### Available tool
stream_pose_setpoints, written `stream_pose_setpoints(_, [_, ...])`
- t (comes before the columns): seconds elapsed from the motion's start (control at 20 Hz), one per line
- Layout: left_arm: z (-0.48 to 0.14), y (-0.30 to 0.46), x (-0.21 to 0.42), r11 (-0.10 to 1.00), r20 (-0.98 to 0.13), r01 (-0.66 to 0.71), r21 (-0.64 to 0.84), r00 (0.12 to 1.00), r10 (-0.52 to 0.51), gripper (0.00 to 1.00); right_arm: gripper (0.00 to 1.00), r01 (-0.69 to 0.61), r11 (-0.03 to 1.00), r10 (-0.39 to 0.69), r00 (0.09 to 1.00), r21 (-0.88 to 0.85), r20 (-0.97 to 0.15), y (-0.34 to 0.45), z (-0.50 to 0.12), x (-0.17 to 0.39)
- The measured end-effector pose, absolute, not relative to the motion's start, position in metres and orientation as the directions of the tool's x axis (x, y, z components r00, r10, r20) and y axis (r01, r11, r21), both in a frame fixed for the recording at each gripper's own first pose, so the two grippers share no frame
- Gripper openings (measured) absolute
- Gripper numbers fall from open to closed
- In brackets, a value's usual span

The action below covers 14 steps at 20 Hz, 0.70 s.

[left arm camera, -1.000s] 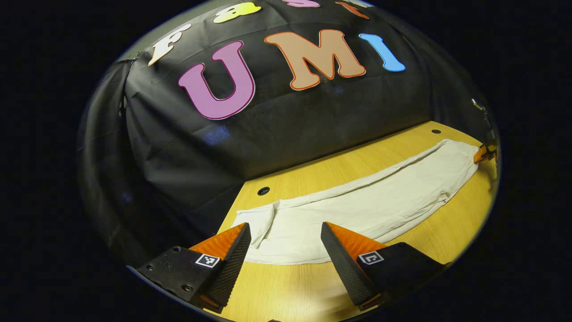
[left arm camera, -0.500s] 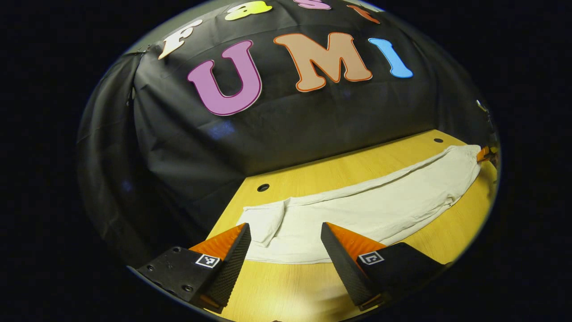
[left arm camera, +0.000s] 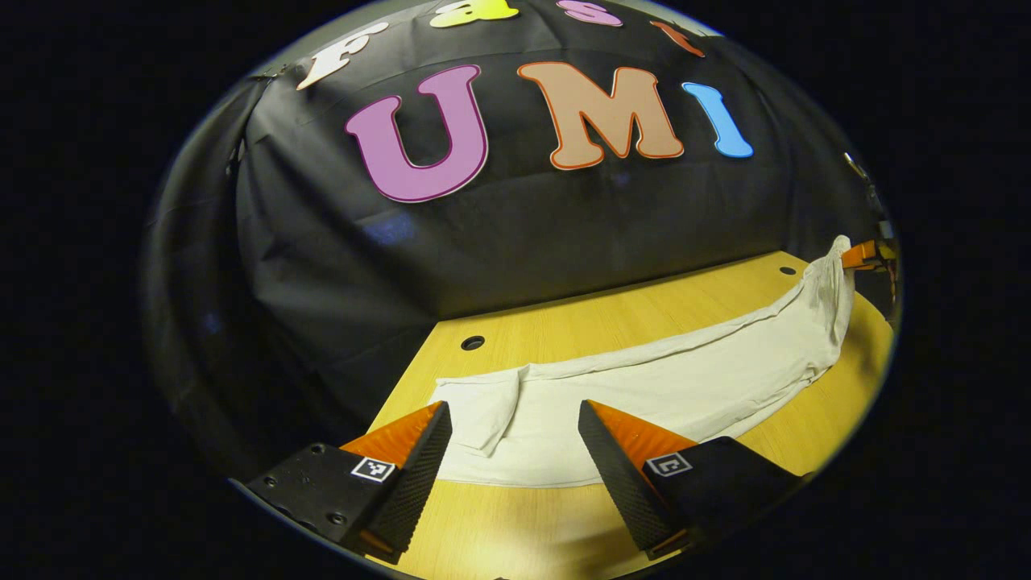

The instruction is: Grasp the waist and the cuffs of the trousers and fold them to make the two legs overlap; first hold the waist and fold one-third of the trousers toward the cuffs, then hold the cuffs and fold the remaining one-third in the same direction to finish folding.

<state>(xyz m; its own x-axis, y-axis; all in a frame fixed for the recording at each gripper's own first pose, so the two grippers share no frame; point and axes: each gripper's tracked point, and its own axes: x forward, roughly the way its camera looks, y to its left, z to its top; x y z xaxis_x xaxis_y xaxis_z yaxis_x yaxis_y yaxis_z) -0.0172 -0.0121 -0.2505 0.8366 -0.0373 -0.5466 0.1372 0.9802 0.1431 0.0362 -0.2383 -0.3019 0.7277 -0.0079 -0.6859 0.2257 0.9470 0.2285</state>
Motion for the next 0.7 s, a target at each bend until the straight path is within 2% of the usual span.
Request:
stream_pose_setpoints(0.05, [-0.252, -0.008, -0.017, 0.982, -0.548, 0.135, 0.134, 0.836, -0.040, 0.92, 0.12, 0.214, 0.948, 0.003, 0.735, 0.236, -0.678, -0.241, -0.299, 0.038])
stream_pose_setpoints(0.1, [-0.252, -0.001, -0.016, 0.983, -0.547, 0.131, 0.129, 0.836, -0.039, 0.96, 0.12, 0.204, 0.949, 0.012, 0.741, 0.241, -0.672, -0.242, -0.291, 0.040])
stream_pose_setpoints(0.4, [-0.259, 0.037, -0.015, 0.988, -0.556, 0.110, 0.109, 0.830, -0.031, 0.97, 0.12, 0.134, 0.951, 0.081, 0.762, 0.279, -0.642, -0.235, -0.292, 0.040])
stream_pose_setpoints(0.7, [-0.273, 0.080, -0.024, 0.992, -0.579, 0.085, 0.098, 0.815, -0.012, 0.97, 0.12, 0.059, 0.960, 0.141, 0.739, 0.272, -0.659, -0.237, -0.289, 0.035])
